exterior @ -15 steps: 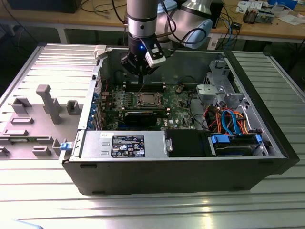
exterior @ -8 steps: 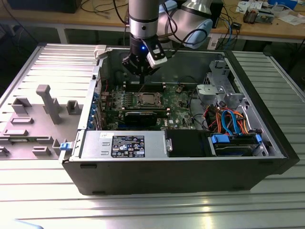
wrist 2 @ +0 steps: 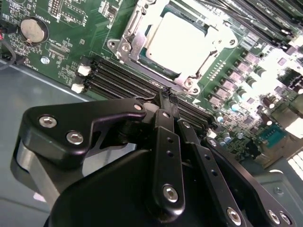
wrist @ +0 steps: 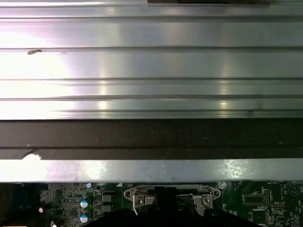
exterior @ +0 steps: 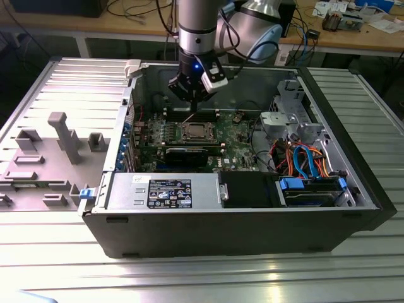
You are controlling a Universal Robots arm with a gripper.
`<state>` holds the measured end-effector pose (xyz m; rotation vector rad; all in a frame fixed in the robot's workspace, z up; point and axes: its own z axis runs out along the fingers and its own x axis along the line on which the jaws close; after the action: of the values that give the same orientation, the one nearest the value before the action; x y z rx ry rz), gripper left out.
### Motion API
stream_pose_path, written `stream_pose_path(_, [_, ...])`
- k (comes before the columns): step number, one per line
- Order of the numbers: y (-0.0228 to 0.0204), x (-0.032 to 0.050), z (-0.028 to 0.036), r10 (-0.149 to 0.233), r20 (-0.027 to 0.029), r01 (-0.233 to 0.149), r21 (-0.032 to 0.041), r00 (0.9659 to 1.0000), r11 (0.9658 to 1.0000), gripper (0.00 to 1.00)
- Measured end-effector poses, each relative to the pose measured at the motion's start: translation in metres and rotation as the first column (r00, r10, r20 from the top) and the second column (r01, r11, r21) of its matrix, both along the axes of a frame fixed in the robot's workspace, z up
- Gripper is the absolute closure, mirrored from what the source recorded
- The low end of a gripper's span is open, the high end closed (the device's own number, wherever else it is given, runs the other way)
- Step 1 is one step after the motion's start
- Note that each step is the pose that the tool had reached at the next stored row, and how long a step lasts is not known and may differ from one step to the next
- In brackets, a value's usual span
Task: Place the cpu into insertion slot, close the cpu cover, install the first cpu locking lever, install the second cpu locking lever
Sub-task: 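Install the first cpu locking lever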
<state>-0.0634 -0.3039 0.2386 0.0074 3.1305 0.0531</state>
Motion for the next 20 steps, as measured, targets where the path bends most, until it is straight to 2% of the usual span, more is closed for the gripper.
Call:
stream_pose_path(4, [0.0000,0.0032,-0.0032,0.000,-0.0001,0.000,-0.0002,1.0000,1.0000,0.89])
stream_pose_path(11, [0.0000,0.0035,-0.0036,0.002,0.0000,-0.002,-0.0003,1.0000,1.0000,0.89])
stream_pose_path(20, [0.0025,0.0103,-0.0064,0.002,0.0001,-0.002,0.0012,1.0000,1.0000,0.89])
